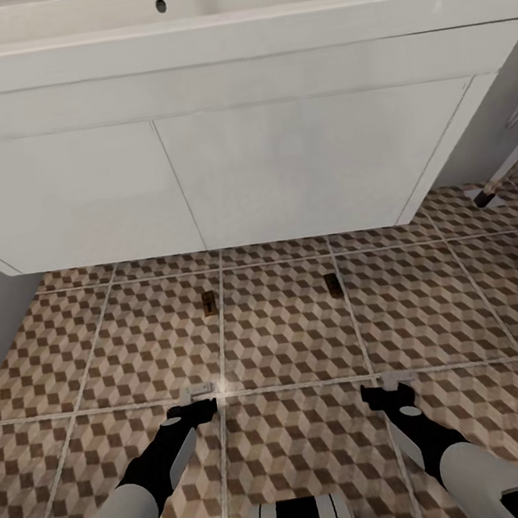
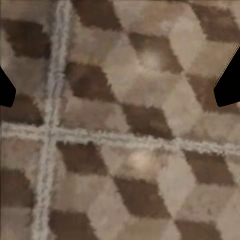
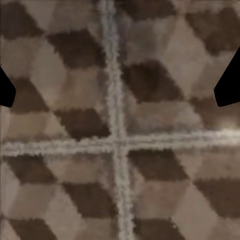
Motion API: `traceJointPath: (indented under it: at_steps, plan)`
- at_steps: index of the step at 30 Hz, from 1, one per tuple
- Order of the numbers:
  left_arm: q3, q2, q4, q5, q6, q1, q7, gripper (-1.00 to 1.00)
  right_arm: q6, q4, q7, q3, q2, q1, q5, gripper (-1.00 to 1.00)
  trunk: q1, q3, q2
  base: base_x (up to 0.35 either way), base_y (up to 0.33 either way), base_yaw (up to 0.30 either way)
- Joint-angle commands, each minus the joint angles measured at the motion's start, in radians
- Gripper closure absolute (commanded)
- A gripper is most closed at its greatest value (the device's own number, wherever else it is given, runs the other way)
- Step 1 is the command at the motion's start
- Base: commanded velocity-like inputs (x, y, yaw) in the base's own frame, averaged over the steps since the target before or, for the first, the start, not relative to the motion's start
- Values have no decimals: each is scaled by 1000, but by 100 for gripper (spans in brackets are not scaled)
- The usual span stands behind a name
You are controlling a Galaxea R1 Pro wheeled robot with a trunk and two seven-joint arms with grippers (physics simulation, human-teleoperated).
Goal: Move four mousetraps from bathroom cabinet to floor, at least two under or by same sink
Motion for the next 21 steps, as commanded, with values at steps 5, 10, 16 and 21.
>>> traceJointPath:
  at_steps: [5, 10, 16, 21]
  plan:
    - [-8, 1, -2, 11, 3, 0, 9, -100, 0, 0, -6, 6, 0, 0, -9, -100, -2, 19, 1, 0, 0, 0]
    - [-8, 1, -2, 10, 3, 0, 7, -100, 3, 0, -8, 6, 2, 0, -8, -100, -5, 38, 2, 0, 0, 0]
    - [-8, 1, -1, 11, 4, 0, 5, -100, 5, 0, -9, 6, 3, 0, -7, -100, -7, 61, 4, 0, 0, 0]
    - [-8, 1, 0, 12, 4, 0, 5, -100, 7, 0, -10, 6, 3, 0, -7, -100, -10, 81, 5, 0, 0, 0]
